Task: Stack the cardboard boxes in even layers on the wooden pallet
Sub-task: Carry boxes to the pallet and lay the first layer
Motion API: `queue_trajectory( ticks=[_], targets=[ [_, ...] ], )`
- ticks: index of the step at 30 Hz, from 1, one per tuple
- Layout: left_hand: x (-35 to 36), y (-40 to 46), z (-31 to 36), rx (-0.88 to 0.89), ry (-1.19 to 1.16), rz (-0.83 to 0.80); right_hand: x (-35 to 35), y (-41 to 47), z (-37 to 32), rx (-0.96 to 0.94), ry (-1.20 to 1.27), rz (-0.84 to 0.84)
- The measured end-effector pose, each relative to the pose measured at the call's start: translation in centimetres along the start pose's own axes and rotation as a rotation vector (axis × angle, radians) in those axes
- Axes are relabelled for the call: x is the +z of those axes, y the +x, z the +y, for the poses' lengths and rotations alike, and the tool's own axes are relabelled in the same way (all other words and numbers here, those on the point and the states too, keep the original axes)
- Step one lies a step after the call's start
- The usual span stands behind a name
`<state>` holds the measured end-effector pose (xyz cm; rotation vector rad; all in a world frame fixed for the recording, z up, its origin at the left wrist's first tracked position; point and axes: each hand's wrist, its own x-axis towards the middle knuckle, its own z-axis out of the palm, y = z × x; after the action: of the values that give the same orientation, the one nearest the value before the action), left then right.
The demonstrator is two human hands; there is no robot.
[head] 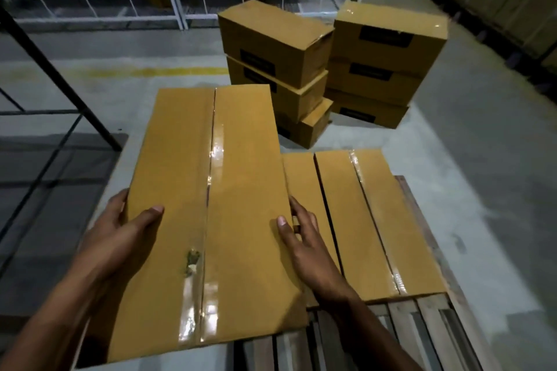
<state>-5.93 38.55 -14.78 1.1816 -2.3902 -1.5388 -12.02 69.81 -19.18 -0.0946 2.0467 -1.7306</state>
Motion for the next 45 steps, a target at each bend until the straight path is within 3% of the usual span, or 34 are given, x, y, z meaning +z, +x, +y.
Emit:
queue_trajectory(
  ticks=[6,13,32,45],
  targets=[
    [3.0,-1.3,3.5,0.087,-0.029,-0.073,-4.7,-1.7,-2.8,-0.027,-0.023,0.134],
    [10.6,-3.8,7.9,0.153,-0.033,-0.121,-13.1,-0.9,-1.3,-0.031,0.003,0.220],
    [49.2,-15.9,20.4,0.164,-0.194,-0.233,-54.5,-0.2,3.1,-0.017,-0.098,0.336],
    [68.0,-20.6,20.8,0.106,-0.183,-0.236,-71.9,2.2,10.5,0.091,-0.132,0.304]
  ],
)
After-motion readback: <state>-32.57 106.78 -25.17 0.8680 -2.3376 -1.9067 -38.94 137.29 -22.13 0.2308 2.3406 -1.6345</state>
